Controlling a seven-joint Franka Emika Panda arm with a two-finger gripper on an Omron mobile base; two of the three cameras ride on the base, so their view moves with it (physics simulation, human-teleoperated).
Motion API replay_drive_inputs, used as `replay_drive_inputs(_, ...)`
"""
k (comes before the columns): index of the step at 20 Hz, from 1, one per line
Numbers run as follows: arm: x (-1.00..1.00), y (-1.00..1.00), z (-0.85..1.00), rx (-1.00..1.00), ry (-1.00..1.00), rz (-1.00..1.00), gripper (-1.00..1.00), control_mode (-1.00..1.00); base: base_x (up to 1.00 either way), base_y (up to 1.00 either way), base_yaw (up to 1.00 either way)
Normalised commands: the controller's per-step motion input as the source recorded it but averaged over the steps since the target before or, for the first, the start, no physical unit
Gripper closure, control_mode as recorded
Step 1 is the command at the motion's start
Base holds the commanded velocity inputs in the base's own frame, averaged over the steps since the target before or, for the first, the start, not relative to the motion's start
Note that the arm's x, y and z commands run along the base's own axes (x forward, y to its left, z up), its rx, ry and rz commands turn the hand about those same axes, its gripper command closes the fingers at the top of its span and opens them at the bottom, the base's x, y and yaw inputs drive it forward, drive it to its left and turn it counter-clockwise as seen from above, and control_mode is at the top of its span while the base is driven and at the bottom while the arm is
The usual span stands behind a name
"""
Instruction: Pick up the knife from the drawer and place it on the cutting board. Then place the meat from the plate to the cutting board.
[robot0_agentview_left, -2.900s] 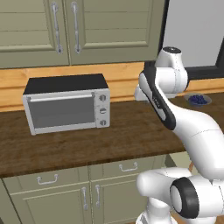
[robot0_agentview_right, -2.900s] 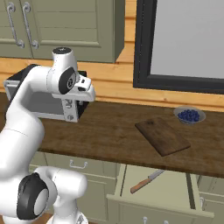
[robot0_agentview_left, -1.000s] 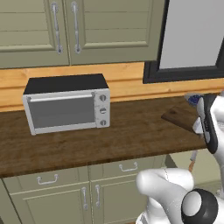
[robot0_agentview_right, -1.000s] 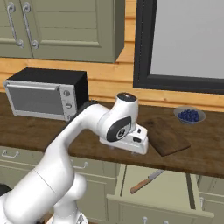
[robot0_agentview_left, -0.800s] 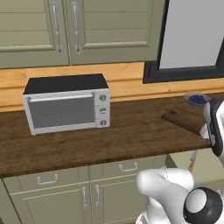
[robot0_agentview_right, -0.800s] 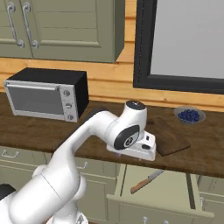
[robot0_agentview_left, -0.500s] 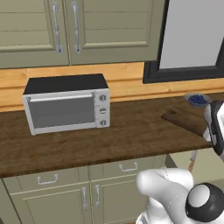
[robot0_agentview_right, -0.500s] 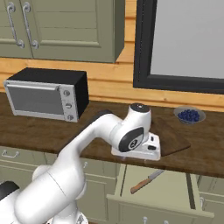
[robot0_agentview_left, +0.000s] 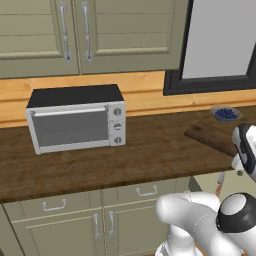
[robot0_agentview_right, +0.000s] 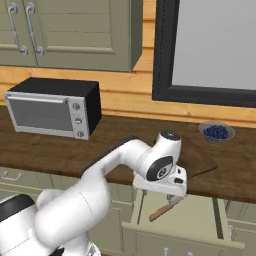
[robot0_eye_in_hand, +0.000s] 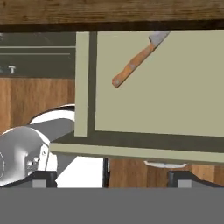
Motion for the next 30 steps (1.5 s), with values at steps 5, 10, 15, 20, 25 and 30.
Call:
replay_drive_inputs(5,0.00,-0.09,-0.70,0.02,0.28,0.00,-1.00,-1.00,0.00,0.00,0.00)
replay_drive_inputs(10,0.00,-0.07,-0.38,-0.01,0.08,0.00,-1.00,-1.00,0.00,0.00,0.00)
replay_drive_inputs(15,-0.02,-0.15,-0.19,0.00,0.00,0.00,-1.00,-1.00,0.00,0.00,0.00)
replay_drive_inputs(20,-0.05,-0.05,-0.14,0.00,-0.02,0.00,-1.00,-1.00,0.00,0.00,0.00)
replay_drive_inputs(25,0.00,-0.11,-0.12,0.00,-0.04,0.00,-1.00,-1.00,0.00,0.00,0.00)
replay_drive_inputs(30,0.00,-0.14,-0.10,0.00,-0.05,0.00,-1.00,-1.00,0.00,0.00,0.00)
